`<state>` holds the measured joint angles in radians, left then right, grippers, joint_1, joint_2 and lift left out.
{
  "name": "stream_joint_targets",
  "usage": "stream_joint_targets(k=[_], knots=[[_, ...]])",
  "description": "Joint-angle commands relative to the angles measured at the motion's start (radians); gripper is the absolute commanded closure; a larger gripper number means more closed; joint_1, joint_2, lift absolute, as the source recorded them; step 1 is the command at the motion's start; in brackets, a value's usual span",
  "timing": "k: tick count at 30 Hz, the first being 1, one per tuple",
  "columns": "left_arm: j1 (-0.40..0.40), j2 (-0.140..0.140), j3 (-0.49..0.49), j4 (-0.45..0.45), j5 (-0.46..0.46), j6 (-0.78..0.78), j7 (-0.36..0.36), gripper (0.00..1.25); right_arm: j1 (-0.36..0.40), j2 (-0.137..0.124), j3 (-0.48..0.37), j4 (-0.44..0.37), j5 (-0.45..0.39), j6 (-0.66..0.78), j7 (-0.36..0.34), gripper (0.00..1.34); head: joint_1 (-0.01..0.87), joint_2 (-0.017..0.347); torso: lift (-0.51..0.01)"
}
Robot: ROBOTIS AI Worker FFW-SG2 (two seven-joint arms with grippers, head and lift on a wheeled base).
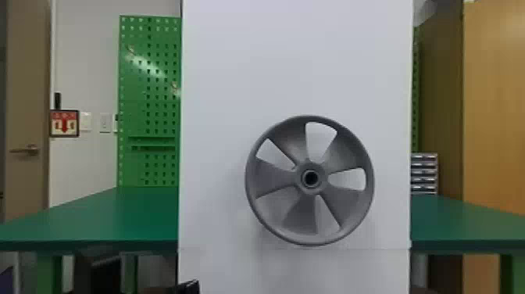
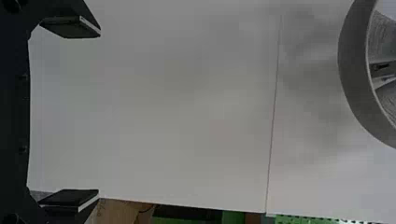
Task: Hold the wheel and insert it
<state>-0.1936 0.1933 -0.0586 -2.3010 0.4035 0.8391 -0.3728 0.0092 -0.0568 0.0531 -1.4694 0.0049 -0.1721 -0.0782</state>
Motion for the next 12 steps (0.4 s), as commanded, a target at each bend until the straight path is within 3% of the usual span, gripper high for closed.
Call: stream_joint_targets(k=[1, 12], knots=[[0.002, 0.000, 0.003, 0.000, -0.002, -0.002, -0.002, 0.50, 0.009, -0.003, -0.007, 0.006, -0.003, -0.003, 0.000, 0.09, 0.000, 0.006, -0.496], [0.002, 0.000, 0.005, 0.000, -0.006, -0.005, -0.003, 0.50, 0.009, -0.003, -0.004, 0.011, -0.009, -0.006, 0.000, 0.09, 0.000, 0.006, -0.496]])
